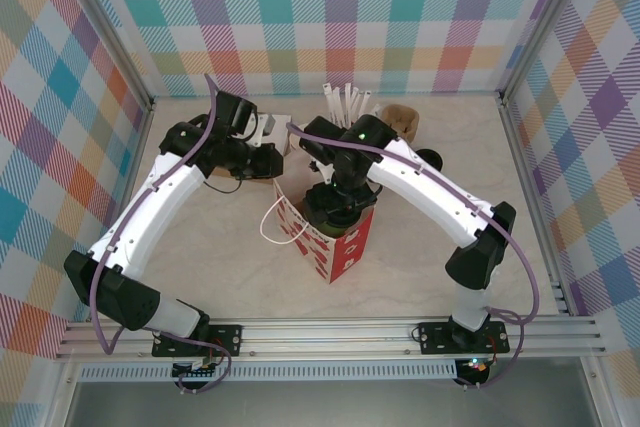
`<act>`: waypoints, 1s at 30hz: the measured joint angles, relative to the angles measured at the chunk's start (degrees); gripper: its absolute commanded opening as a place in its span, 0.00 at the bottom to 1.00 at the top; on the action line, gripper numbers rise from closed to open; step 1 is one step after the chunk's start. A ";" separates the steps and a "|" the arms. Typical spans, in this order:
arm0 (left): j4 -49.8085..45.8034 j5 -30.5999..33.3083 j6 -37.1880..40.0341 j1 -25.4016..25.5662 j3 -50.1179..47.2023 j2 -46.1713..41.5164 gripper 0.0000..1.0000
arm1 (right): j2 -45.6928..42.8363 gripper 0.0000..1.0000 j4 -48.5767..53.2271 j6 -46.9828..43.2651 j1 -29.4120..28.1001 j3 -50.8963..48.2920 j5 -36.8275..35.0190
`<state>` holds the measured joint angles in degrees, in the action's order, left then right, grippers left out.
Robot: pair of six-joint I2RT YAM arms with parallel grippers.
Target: Pack the takeout coffee
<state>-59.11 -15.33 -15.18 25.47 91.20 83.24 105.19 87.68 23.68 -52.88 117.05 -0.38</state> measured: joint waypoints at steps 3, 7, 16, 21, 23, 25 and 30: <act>0.22 0.00 0.02 0.00 0.00 0.13 0.16 | 0.04 0.81 -0.02 -0.63 0.00 0.00 0.24; 0.94 -0.04 0.02 0.00 0.00 0.61 0.16 | 0.83 0.81 0.04 -1.49 -0.02 0.00 0.42; 2.23 -0.04 -0.07 0.00 -0.26 1.36 0.16 | 4.15 0.82 0.46 -3.93 -0.07 0.00 -0.90; 3.41 -0.07 -0.90 0.00 -1.07 1.36 0.16 | 5.25 0.82 1.03 -5.18 -0.07 0.00 -2.05; 3.87 -0.07 -1.42 0.00 -1.18 1.36 0.16 | 5.70 0.82 1.14 -5.38 -0.07 0.00 -2.23; 4.11 -0.04 -1.79 0.00 -1.40 1.36 0.16 | 6.05 0.82 1.09 -5.57 -0.07 0.00 -2.25; 4.39 -0.02 -2.01 0.00 -1.88 1.36 0.16 | 6.16 0.82 0.74 -6.08 -0.07 -0.72 -2.23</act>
<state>-54.72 -15.35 -17.19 25.47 89.32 84.60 111.35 88.42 17.61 -52.95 116.33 -2.61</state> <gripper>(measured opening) 0.162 0.841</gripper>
